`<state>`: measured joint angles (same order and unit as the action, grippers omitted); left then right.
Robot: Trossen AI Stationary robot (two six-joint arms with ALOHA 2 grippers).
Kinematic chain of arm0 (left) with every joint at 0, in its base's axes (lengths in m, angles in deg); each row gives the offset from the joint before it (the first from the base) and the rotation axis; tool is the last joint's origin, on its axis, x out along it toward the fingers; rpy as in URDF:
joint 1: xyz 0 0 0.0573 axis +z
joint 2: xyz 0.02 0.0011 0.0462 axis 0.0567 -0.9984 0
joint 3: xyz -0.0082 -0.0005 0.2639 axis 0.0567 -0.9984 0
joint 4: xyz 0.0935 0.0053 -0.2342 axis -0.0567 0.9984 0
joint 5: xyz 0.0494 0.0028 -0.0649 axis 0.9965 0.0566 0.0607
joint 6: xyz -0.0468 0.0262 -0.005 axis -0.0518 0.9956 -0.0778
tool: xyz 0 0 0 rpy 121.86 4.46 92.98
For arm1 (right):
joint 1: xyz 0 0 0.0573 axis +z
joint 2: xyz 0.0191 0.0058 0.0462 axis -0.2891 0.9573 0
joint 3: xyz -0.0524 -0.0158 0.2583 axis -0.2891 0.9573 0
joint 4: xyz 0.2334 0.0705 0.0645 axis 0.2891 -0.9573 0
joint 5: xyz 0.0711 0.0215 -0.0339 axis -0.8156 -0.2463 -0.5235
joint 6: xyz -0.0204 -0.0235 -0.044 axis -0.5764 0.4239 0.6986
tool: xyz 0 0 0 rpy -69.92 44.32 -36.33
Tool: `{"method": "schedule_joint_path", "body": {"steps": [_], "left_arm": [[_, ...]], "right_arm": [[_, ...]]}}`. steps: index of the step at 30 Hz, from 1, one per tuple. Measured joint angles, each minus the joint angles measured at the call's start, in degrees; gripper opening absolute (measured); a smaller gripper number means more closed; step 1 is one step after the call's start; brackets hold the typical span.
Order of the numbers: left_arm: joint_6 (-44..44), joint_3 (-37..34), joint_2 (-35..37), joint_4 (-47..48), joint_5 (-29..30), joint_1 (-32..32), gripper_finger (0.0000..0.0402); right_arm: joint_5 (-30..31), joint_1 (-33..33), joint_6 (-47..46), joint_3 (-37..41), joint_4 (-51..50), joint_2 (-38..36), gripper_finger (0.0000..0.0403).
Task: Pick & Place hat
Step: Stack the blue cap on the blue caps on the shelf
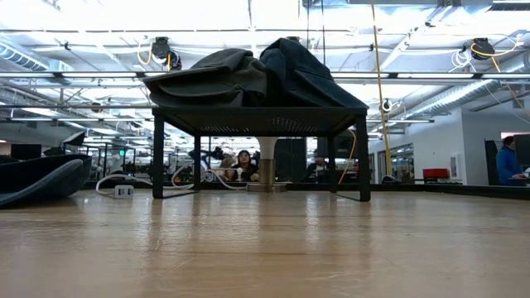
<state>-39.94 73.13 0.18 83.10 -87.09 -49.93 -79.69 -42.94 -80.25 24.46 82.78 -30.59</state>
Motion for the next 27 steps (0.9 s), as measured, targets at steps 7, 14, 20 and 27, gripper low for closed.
{"method": "schedule_joint_path", "body": {"steps": [7,14,20,27], "left_arm": [[1.0,-13.1,0.0,-10.4,-2.5,0.0,0.0294],[-0.3,-22.0,0.0,-18.6,3.3,0.0,0.0294],[-0.4,-28.5,0.0,-22.0,4.1,-0.1,0.0294],[-0.2,-32.8,0.0,-23.5,7.4,-0.3,0.0283]], "right_arm": [[-0.2,0.0,1.2,0.0,0.0,1.3,0.0059],[-0.2,0.0,1.5,0.0,0.0,2.6,0.0059],[-0.2,0.0,1.5,0.0,0.0,3.4,0.0059],[-0.3,0.0,1.7,0.0,0.0,3.4,0.0059]]}}
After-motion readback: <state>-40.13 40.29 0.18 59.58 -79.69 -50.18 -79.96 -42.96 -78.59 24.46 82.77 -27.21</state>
